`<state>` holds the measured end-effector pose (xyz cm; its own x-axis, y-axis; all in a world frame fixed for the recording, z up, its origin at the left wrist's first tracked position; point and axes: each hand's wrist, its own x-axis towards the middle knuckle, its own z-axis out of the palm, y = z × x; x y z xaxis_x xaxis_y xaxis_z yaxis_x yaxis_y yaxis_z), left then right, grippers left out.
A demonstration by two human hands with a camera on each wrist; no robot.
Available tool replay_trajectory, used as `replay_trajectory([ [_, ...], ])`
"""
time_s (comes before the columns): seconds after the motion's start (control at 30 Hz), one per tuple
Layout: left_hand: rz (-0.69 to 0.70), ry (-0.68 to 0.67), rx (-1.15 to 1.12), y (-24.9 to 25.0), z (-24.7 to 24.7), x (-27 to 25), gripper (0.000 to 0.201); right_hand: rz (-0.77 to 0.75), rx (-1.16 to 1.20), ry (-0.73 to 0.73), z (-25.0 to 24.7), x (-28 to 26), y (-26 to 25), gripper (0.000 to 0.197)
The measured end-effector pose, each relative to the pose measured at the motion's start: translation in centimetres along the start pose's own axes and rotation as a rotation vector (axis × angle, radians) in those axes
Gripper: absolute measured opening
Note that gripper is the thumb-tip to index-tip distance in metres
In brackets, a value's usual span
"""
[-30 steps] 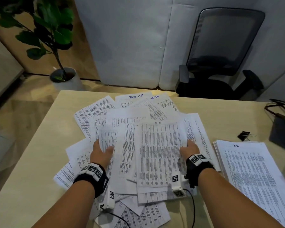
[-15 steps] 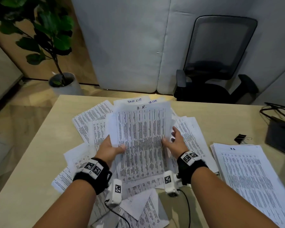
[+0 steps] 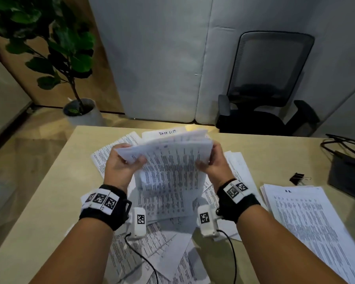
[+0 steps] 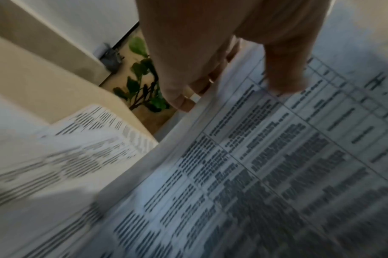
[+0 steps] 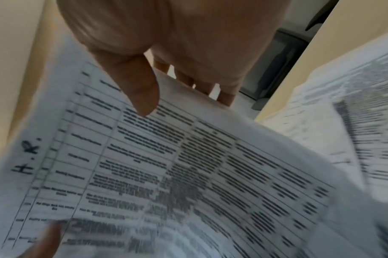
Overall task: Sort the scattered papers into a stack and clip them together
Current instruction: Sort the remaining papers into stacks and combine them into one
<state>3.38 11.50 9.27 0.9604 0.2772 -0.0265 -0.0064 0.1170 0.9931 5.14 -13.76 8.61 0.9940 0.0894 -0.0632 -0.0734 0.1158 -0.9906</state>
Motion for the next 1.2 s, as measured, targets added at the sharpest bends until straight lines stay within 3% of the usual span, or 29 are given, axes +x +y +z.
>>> replay_trajectory([
  [0.1, -0.026, 0.001, 0.065, -1.1, 0.4, 0.0, 0.033, 0.004, -0.118, 0.001, 0.6, -0.1, 1.0, 0.053],
  [0.17, 0.031, 0.017, 0.106, -0.5, 1.0, -0.2, 0.027, -0.049, -0.089, 0.054, 1.3, 0.2, 0.7, 0.051],
  [0.27, 0.11, 0.011, 0.057, 1.4, 1.8, -0.1, 0.035, -0.126, -0.183, 0.213, 1.2, 0.9, -0.5, 0.073],
  [0.37, 0.182, -0.032, 0.024, 3.1, 2.0, 0.0, 0.037, -0.118, -0.061, 0.143, 0.8, 1.2, -1.7, 0.086],
  [0.43, 0.211, -0.026, -0.021, 3.9, 2.2, 0.0, 0.038, -0.093, 0.041, 0.1, 1.0, 1.1, -2.6, 0.075],
  [0.53, 0.28, -0.038, -0.07, 4.9, 2.5, -0.3, 0.037, -0.133, 0.055, 0.148, 1.7, 0.7, -3.4, 0.043],
  [0.6, 0.318, -0.063, -0.091, 4.7, 2.5, -0.2, 0.038, -0.166, 0.052, 0.163, 2.0, 0.6, -3.0, 0.035],
  [0.7, 0.227, -0.03, -0.081, 2.9, 2.3, 0.1, 0.037, -0.139, -0.039, 0.148, 2.0, 0.4, -1.4, 0.043],
  [0.8, 0.044, -0.038, 0.032, 0.1, 1.9, 0.0, 0.027, -0.004, -0.151, 0.132, 1.8, 0.0, 0.9, 0.05],
  [0.87, -0.047, -0.064, 0.15, -1.5, 1.7, -0.4, 0.035, 0.021, -0.288, 0.109, 1.7, 0.0, 2.3, 0.043],
  [0.93, -0.044, -0.096, 0.234, -2.2, 1.8, -0.8, 0.041, 0.038, -0.417, 0.117, 1.8, 0.1, 2.9, 0.031],
  [1.03, -0.023, -0.123, 0.328, -3.4, 1.6, -0.5, 0.031, 0.056, -0.386, 0.244, 1.3, 0.7, 2.6, 0.021],
  [1.1, -0.06, -0.047, 0.643, -5.6, 0.5, 0.6, 0.046, 0.074, -0.401, 0.326, 0.3, 1.2, 2.2, 0.02],
  [1.2, -0.343, 0.042, 1.017, -8.9, -1.7, 0.9, 0.078, 0.173, -0.497, 0.339, -1.5, 1.2, 3.2, 0.026],
])
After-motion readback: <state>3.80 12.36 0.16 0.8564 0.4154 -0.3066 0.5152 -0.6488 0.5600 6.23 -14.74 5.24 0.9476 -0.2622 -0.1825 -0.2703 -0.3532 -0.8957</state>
